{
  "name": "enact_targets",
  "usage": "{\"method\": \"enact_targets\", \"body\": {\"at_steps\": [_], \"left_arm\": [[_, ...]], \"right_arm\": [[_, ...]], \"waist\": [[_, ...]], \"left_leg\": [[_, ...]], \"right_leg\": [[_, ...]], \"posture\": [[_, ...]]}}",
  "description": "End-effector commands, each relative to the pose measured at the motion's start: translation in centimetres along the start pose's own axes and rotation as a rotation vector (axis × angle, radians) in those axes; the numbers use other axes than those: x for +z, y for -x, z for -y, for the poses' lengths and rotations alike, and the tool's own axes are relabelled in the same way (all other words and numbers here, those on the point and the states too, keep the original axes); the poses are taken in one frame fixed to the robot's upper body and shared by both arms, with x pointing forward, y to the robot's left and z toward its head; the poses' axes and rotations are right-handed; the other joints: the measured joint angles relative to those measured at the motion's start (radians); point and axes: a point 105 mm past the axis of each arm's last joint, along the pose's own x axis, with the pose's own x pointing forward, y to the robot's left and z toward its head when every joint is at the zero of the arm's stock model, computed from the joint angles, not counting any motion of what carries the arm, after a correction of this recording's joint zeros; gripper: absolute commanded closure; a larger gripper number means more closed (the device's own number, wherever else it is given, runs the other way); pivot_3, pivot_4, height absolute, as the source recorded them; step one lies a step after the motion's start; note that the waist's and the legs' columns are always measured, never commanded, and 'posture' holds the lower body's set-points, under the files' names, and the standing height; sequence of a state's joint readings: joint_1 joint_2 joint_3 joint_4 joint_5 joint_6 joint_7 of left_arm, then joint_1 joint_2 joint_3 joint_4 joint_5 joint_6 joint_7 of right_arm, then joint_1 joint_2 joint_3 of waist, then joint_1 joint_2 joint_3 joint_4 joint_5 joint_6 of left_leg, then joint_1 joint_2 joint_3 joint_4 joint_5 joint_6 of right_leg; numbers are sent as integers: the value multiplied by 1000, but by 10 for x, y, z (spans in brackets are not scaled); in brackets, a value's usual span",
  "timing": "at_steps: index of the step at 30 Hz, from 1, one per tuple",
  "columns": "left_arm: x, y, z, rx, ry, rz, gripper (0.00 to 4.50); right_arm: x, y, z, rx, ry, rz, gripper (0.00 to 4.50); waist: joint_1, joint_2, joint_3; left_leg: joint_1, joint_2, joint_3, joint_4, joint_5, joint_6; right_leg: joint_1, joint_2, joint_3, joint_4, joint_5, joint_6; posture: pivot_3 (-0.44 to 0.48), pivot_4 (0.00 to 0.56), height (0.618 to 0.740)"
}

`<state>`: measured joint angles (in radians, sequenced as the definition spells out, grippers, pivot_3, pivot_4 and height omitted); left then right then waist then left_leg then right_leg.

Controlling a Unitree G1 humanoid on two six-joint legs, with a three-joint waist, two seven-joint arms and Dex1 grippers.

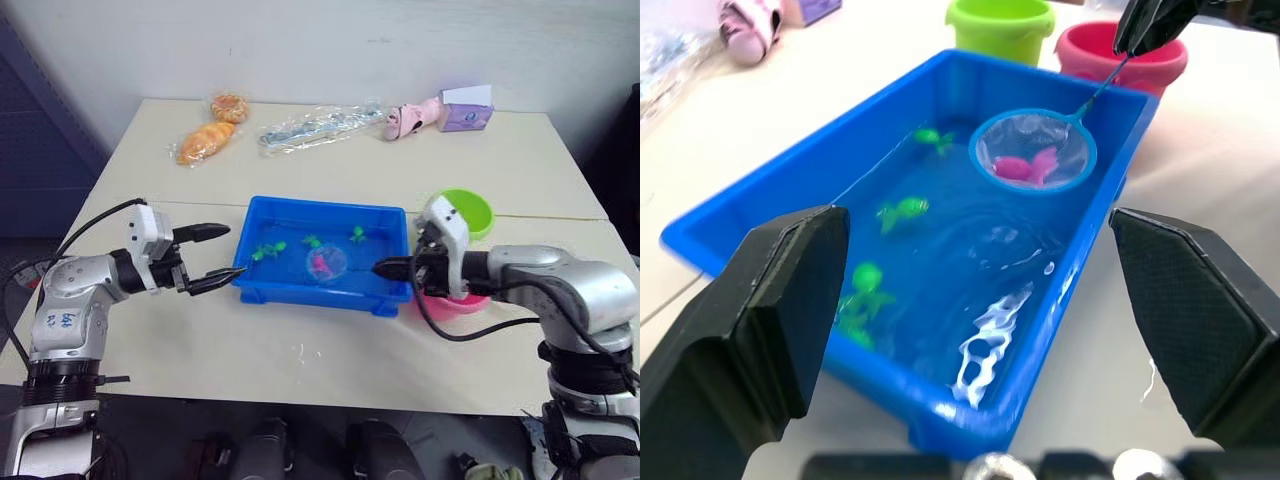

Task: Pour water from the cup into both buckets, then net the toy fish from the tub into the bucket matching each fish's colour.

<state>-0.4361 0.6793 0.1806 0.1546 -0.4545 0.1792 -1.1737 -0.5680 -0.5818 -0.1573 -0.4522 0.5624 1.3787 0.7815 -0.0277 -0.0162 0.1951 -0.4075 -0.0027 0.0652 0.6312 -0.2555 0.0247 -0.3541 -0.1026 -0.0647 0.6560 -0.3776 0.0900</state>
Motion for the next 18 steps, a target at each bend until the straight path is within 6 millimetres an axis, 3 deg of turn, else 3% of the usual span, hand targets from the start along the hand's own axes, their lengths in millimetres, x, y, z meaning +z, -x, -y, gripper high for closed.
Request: {"method": "enact_targets", "body": {"at_steps": [1, 9, 18], "left_arm": [[15, -16, 6, -72, -27, 50, 30], [23, -46, 18, -212, -14, 102, 30], [23, -78, 31, -340, 10, 155, 30]], "right_arm": [[7, 28, -2, -65, -9, 77, 4500], [12, 83, -11, -160, -4, 237, 4500], [-21, 140, -2, -421, -38, 133, 4500]], "waist": [[0, 0, 0], [3, 0, 0], [12, 0, 0]], "left_leg": [[0, 0, 0, 0, 0, 0], [-1, 0, 0, 0, 0, 0], [0, 0, 0, 0, 1, 0]], "right_leg": [[0, 0, 0, 0, 0, 0], [0, 1, 0, -1, 0, 0], [2, 2, 0, -3, 0, 0]], "posture": [[0, 150, 740], [0, 150, 740], [0, 150, 740]]}}
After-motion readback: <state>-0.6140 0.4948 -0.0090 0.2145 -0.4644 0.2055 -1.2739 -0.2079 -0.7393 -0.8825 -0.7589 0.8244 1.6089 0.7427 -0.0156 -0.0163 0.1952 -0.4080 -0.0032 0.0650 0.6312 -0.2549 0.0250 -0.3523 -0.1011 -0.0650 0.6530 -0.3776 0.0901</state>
